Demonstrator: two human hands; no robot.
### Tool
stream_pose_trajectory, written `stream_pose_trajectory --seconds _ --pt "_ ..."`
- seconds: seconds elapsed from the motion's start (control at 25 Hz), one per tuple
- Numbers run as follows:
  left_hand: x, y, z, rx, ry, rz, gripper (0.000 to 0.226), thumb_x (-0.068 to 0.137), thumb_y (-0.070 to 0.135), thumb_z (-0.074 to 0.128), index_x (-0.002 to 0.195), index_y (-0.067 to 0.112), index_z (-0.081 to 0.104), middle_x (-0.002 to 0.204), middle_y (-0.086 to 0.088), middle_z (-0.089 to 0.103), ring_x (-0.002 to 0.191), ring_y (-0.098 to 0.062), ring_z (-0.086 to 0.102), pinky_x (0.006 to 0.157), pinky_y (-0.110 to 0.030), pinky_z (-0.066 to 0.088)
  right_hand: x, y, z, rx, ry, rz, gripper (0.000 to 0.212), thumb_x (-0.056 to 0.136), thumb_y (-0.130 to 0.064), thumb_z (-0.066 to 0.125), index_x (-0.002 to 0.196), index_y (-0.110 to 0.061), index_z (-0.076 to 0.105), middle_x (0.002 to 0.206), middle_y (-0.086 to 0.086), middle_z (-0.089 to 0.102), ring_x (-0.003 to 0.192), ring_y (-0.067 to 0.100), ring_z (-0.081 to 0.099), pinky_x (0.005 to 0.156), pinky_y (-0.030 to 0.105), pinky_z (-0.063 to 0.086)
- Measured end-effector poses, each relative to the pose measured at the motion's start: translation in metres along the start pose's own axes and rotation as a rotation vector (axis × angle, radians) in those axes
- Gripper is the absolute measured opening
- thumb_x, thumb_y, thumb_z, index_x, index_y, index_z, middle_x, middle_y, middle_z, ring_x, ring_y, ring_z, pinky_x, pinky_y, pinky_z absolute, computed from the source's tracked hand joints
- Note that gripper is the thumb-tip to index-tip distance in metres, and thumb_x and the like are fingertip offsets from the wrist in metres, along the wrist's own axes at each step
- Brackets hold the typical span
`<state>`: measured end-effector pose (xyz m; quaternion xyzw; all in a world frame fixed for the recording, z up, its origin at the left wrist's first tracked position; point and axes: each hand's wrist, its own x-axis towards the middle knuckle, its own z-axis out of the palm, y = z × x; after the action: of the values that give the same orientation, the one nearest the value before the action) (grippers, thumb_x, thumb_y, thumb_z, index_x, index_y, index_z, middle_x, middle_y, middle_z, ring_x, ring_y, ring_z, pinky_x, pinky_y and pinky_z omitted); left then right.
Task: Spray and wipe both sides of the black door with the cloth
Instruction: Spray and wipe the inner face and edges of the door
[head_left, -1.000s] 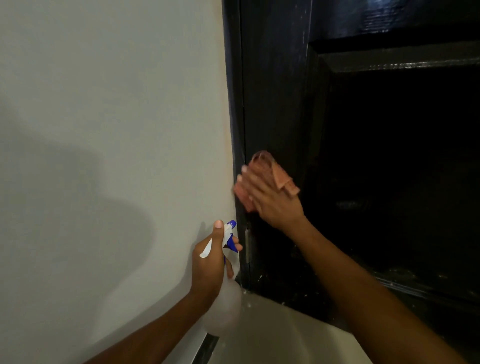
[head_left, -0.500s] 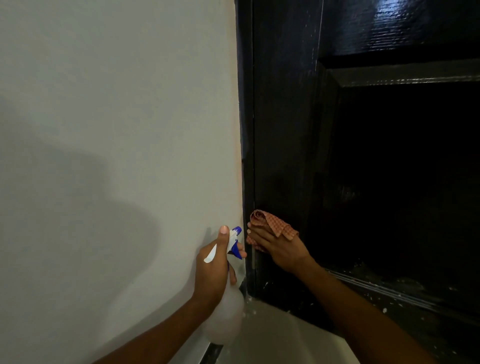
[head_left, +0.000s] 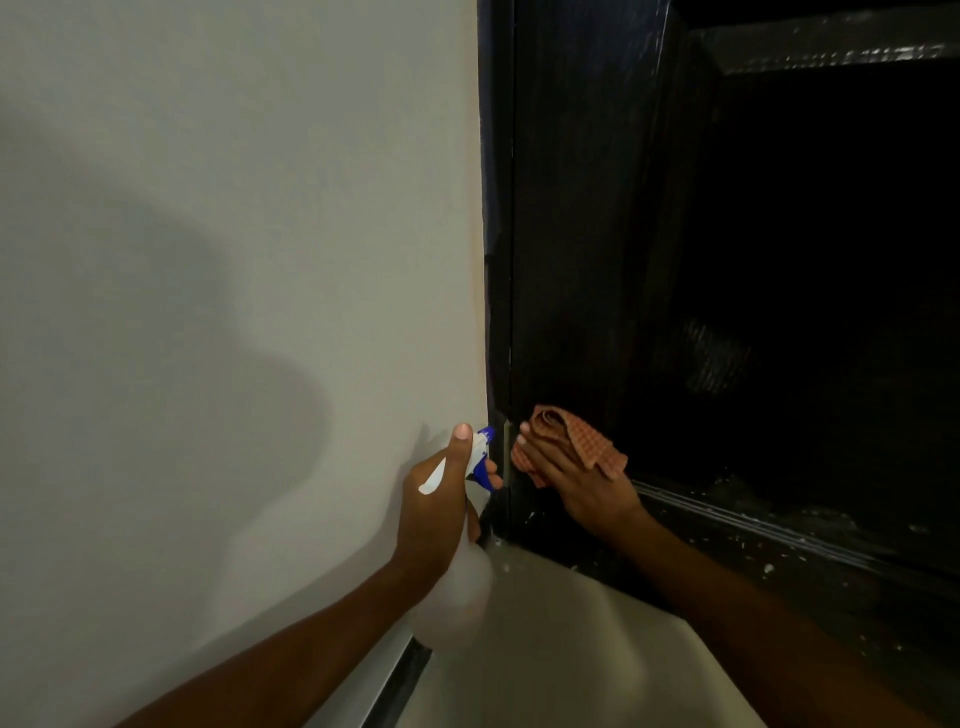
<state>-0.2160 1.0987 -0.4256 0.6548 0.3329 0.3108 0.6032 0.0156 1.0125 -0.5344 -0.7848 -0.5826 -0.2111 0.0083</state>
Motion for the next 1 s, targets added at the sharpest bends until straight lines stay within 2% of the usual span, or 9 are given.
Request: stream_pose_trajectory --seconds 0.2,0.28,0.36,0.52,0.64,0.76,0.84,0.92,1.0 --pt "-0.010 -0.018 -0.011 0.040 0.000 -0.066 0.071 0.075 0.068 0.033 0.111 0.016 0.065 0.099 -0.015 0.071 0.084 -0.034 0.068 0.064 -0.028 0.057 -0.028 -0.037 0.077 0.149 -0.225 -0.050 0.086 0.097 -0.004 0.048 0.163 -0.027 -0.001 0.172 0.002 -0.008 0.158 0.033 0.000 0.122 0.056 0.025" --pt "-0.020 -0.023 -0.016 0.052 0.012 -0.028 0.064 0.078 0.068 0.033 0.097 0.018 0.068 0.086 -0.012 0.070 0.073 -0.026 0.065 0.058 -0.022 0.053 -0.030 -0.054 0.088 0.291 -0.336 0.035 0.064 0.101 -0.011 0.045 0.160 -0.026 0.025 0.168 -0.003 0.021 0.154 0.026 0.024 0.123 0.046 0.027" --pt "-0.031 -0.026 -0.019 0.052 0.009 -0.009 0.063 0.082 0.064 0.035 0.089 0.011 0.068 0.073 -0.009 0.067 0.056 -0.013 0.061 0.048 -0.014 0.049 -0.027 -0.069 0.096 0.701 -0.271 0.351 0.045 0.096 -0.020 0.067 0.140 -0.026 0.058 0.143 -0.005 0.057 0.126 0.011 0.057 0.114 0.038 0.044" --pt "-0.040 -0.032 -0.019 0.034 0.005 -0.046 0.059 0.077 0.062 0.036 0.095 0.016 0.069 0.075 -0.003 0.068 0.054 -0.012 0.058 0.043 -0.011 0.046 -0.023 -0.071 0.100 0.948 -0.311 0.508 0.054 0.086 -0.007 0.078 0.135 -0.023 0.064 0.135 -0.005 0.063 0.124 0.013 0.059 0.106 0.025 0.046" --pt "-0.041 -0.032 -0.020 0.031 -0.020 -0.037 0.063 0.078 0.061 0.036 0.098 0.012 0.071 0.083 -0.005 0.071 0.068 -0.014 0.063 0.047 -0.008 0.047 -0.034 -0.050 0.076 0.585 -0.363 0.350 0.050 0.089 -0.007 0.075 0.134 -0.024 0.062 0.126 -0.011 0.064 0.125 0.016 0.060 0.097 0.014 0.049" --pt "-0.045 -0.028 -0.014 0.034 -0.095 0.028 0.057 0.079 0.061 0.037 0.087 0.018 0.072 0.075 -0.003 0.071 0.066 -0.016 0.065 0.055 -0.013 0.050 -0.059 -0.014 0.060 0.133 -0.406 -0.047 0.075 0.093 -0.021 0.072 0.157 -0.023 0.033 0.166 0.003 0.026 0.152 0.020 0.029 0.122 0.043 0.030" --pt "-0.042 -0.031 -0.005 0.049 -0.143 0.068 0.063 0.081 0.063 0.035 0.094 0.013 0.073 0.081 -0.007 0.073 0.075 -0.022 0.069 0.066 -0.018 0.054 -0.075 0.017 0.049 -0.076 -0.338 -0.218 0.080 0.094 -0.033 0.068 0.161 -0.025 0.023 0.170 0.002 0.010 0.156 0.026 0.012 0.122 0.055 0.018" --pt "-0.035 -0.033 0.004 0.052 -0.172 0.054 0.073 0.078 0.067 0.036 0.106 0.010 0.072 0.090 -0.010 0.074 0.084 -0.029 0.071 0.074 -0.023 0.057 -0.095 0.038 0.034 -0.220 -0.364 -0.281 0.079 0.100 -0.027 0.051 0.163 -0.026 0.003 0.171 0.001 -0.008 0.157 0.029 -0.004 0.123 0.059 0.005" --pt "-0.030 -0.032 0.014 0.043 -0.229 0.016 0.079 0.075 0.075 0.040 0.102 0.007 0.070 0.090 -0.012 0.073 0.083 -0.034 0.070 0.074 -0.026 0.057 -0.116 0.056 0.009 -0.241 -0.292 -0.284 0.080 0.098 -0.021 0.039 0.162 -0.029 -0.008 0.169 0.000 -0.021 0.156 0.030 -0.013 0.124 0.061 0.008"
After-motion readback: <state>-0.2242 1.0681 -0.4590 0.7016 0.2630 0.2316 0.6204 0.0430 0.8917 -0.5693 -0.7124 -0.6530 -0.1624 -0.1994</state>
